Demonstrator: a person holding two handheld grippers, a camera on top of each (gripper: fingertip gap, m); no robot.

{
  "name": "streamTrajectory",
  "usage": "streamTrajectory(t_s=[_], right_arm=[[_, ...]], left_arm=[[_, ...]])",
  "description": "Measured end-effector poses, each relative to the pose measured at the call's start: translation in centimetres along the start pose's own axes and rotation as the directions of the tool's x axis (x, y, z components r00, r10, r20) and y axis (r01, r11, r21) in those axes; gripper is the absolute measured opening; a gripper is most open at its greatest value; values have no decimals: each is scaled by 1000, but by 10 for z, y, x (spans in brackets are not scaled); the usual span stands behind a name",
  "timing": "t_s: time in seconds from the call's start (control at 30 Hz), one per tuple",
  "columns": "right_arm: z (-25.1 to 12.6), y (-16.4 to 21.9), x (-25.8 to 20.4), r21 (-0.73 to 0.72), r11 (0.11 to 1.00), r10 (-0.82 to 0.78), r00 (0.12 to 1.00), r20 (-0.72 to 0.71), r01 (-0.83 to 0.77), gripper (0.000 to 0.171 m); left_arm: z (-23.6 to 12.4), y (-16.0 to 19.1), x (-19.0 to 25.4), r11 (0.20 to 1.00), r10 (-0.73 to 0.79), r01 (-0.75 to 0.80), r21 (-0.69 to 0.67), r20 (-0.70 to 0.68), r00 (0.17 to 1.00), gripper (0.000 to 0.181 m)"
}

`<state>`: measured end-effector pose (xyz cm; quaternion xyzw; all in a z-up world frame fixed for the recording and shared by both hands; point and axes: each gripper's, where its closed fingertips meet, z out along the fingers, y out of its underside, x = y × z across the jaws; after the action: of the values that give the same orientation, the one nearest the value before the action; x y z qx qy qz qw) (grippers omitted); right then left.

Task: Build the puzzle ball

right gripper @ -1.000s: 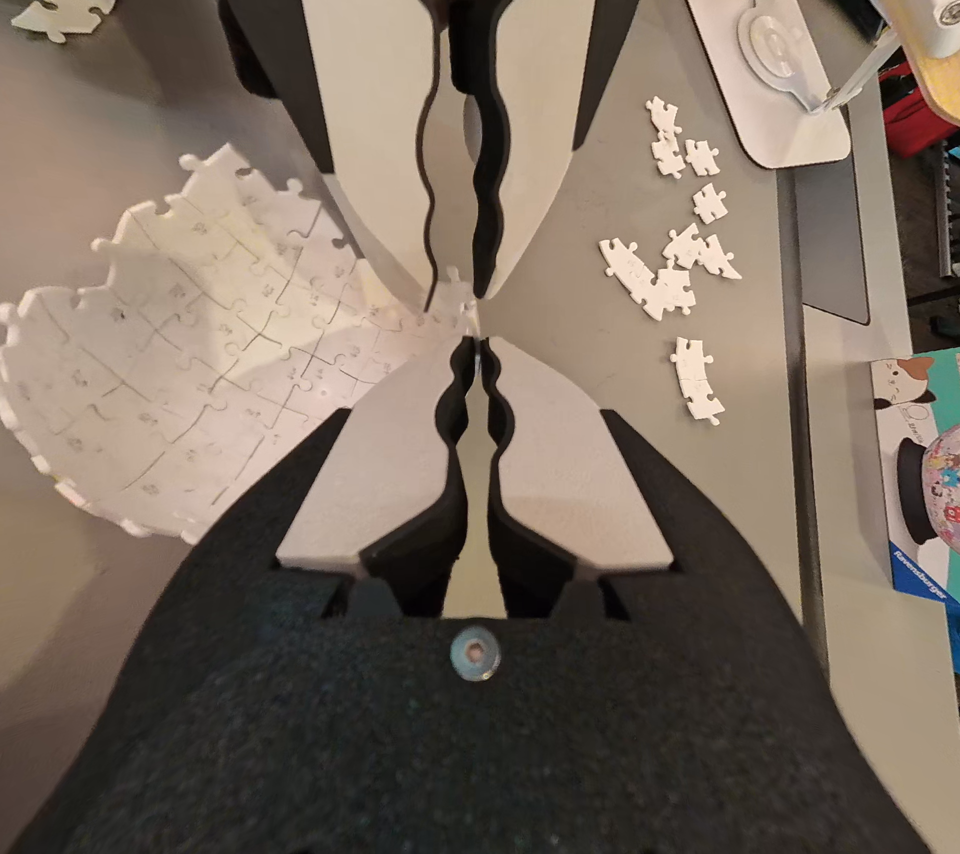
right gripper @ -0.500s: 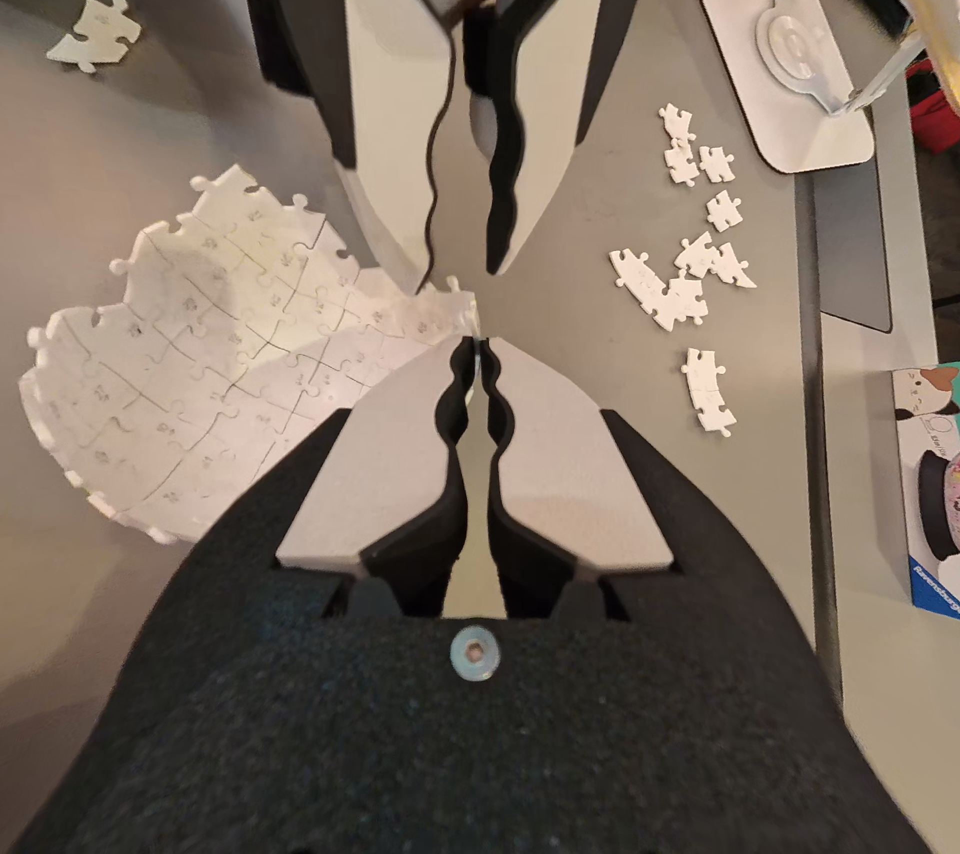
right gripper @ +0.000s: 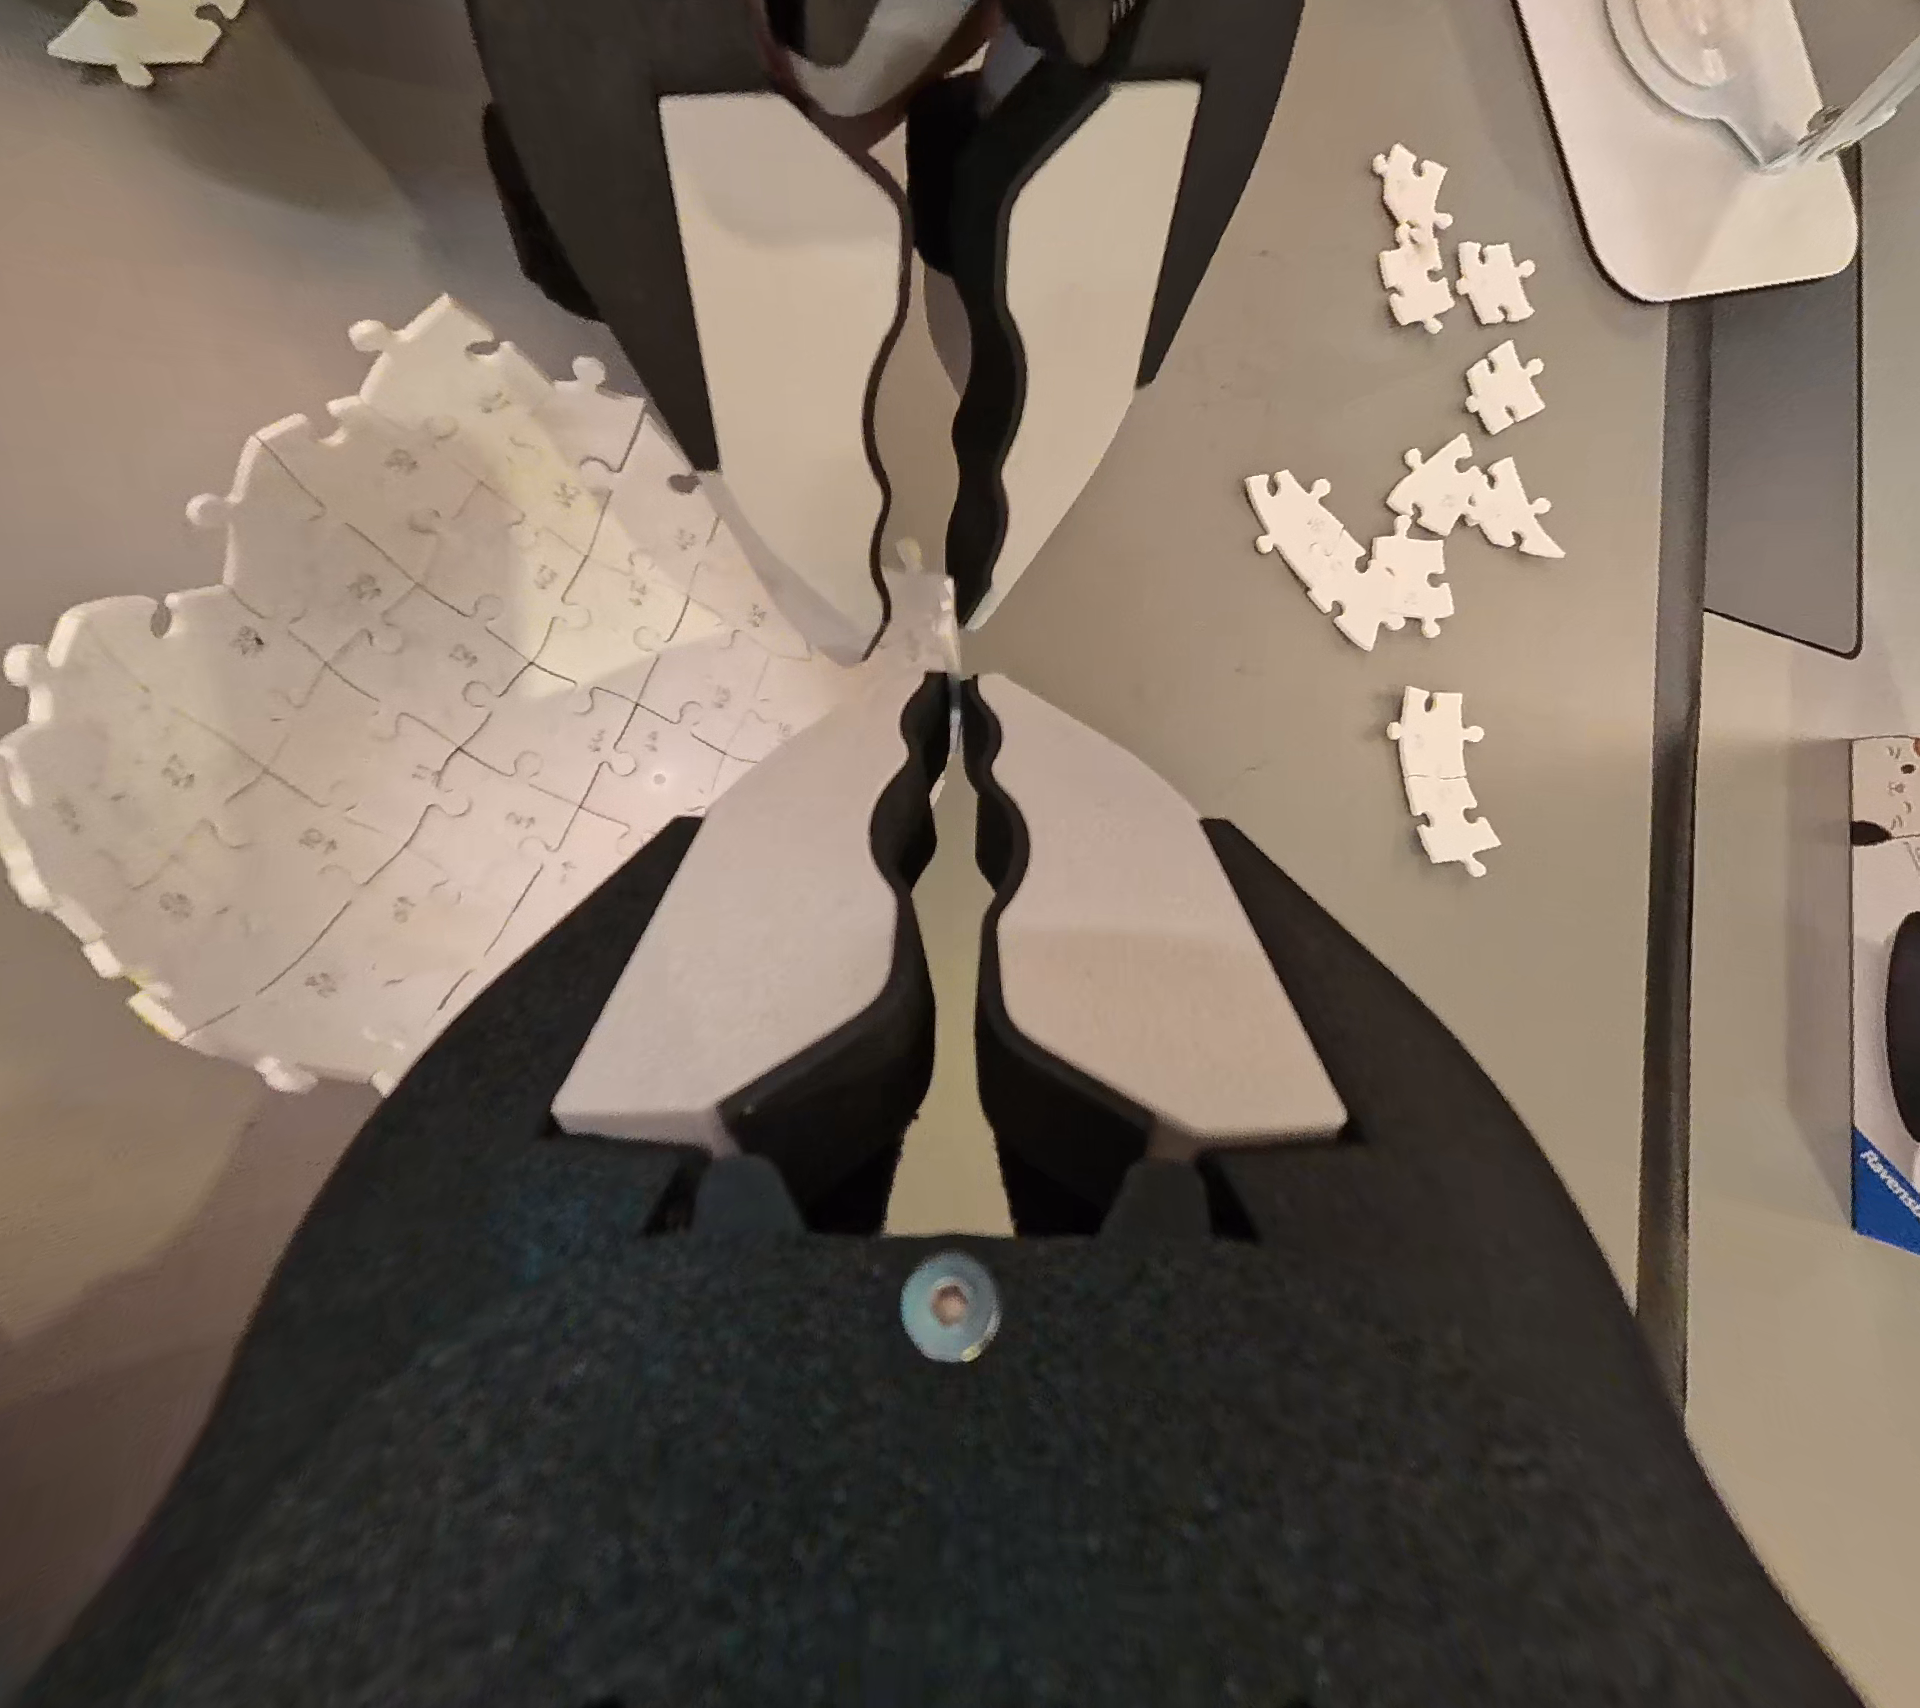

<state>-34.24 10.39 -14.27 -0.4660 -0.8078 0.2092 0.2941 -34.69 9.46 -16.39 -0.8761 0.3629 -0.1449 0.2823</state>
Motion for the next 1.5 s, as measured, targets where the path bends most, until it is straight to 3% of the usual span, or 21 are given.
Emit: streamTrajectory(t_s=[0.73,1.1,1.5], right_arm=[[3,4,8,3,996,93,996,10,-93,3],[3,4,12,6,999,-47,997,-53,48,3],[3,5,15,8,999,-39,997,-64,40,4]], left_arm=[[3,-1,-10,1000,6,-6,0,38,999,4],[3,-3,-10,1000,13,-13,-5,39,999,8],[5,-5,-14,1000,-5,6,-21,60,998,2]])
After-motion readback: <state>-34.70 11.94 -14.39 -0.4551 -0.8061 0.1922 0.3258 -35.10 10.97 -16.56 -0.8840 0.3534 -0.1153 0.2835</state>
